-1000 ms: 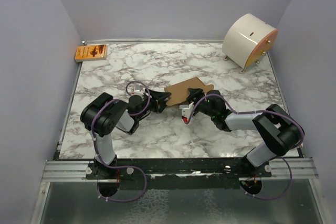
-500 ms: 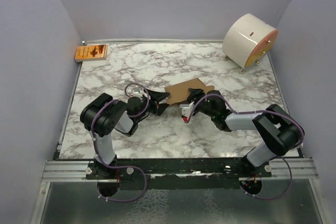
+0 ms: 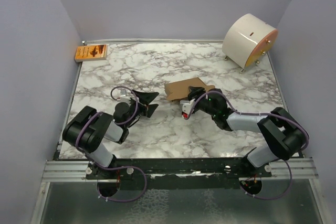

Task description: Fold the paper box

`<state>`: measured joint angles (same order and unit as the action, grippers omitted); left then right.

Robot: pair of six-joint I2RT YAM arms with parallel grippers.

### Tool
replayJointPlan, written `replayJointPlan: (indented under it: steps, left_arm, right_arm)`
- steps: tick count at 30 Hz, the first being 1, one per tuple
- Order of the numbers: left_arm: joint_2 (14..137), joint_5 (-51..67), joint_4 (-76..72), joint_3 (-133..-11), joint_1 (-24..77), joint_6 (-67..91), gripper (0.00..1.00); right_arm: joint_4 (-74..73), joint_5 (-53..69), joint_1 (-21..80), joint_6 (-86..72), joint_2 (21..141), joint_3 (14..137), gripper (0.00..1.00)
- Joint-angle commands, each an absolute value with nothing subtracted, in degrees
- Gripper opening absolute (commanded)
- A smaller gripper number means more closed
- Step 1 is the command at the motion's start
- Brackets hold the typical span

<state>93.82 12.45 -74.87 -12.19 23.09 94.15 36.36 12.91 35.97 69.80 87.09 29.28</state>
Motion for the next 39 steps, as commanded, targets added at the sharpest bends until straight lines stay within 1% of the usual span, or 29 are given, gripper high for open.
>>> replayJointPlan:
  steps: [1,3,6,10,13,17,26,39]
  left_arm:
    - [86.81,9.04,-72.76,-9.52,21.62,86.02,0.91]
    - [82.20,8.32,-67.72,-9.53,21.37,81.51,0.93]
    - [73.59,6.17,-55.09,-11.15,21.39,72.51,0.99]
    - [61.33,1.01,-39.66,-13.35,21.28,61.41,0.99]
    - [54.81,-0.79,-36.13,-12.89,21.19,56.36,0.99]
    - [50.62,-0.08,-37.14,-11.88,21.10,52.28,0.99]
    - [52.00,4.74,-41.19,-12.00,21.09,49.60,0.99]
    - [53.69,8.35,-44.35,-11.67,21.09,48.65,0.99]
  right_arm:
    - [33.55,13.61,36.06,64.51,84.13,32.68,0.47]
    - [30.74,14.42,35.75,62.13,83.38,34.15,0.47]
    - [24.90,16.13,34.82,57.63,82.50,37.48,0.47]
    - [17.30,19.64,33.13,51.27,81.24,42.22,0.47]
    - [10.98,22.88,31.84,46.90,80.70,46.24,0.47]
    - [3.16,28.71,29.51,40.34,80.57,51.87,0.47]
    - [-9.42,41.06,23.87,29.27,82.23,61.43,0.47]
    - [-19.91,59.61,15.04,13.79,89.51,68.18,0.48]
